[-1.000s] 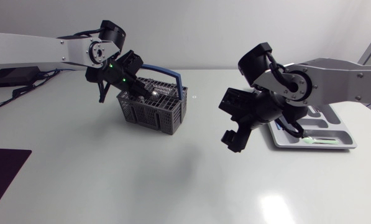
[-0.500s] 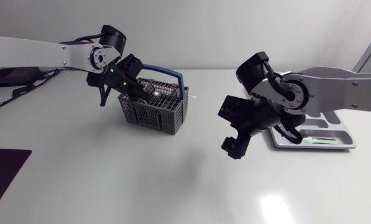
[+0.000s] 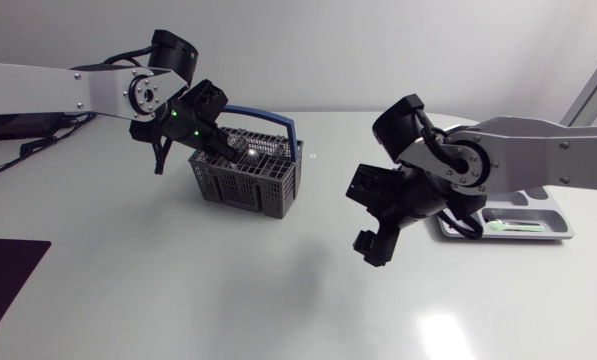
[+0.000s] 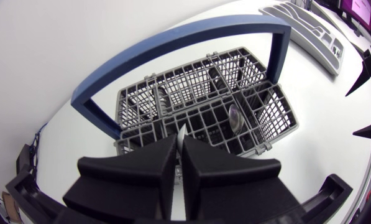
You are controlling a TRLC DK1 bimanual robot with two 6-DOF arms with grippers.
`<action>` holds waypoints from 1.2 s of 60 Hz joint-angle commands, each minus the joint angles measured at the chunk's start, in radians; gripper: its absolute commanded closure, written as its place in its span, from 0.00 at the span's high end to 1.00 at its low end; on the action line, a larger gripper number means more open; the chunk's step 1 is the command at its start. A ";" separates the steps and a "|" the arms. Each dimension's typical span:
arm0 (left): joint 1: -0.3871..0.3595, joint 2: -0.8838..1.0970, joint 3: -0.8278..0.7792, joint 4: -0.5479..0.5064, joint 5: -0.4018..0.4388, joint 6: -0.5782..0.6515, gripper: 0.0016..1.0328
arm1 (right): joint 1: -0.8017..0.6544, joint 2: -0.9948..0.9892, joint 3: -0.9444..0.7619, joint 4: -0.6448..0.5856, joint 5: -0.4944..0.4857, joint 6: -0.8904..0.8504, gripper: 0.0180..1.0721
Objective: Unload the cutlery basket into the drawer organizer.
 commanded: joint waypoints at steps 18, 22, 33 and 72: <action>-0.028 -0.146 -0.122 0.104 -0.082 0.078 0.04 | 0.012 -0.025 -0.031 0.002 0.007 0.027 0.92; -0.026 -0.162 -0.126 0.109 -0.082 0.080 0.04 | 0.013 -0.025 -0.031 0.002 0.007 0.027 0.92; -0.022 -0.206 -0.125 0.107 -0.080 0.055 0.04 | 0.021 -0.031 -0.032 0.002 0.010 0.036 0.92; -0.014 -0.413 -0.145 -0.083 0.197 -0.284 0.04 | 0.068 -0.257 -0.075 0.084 -0.027 0.092 0.86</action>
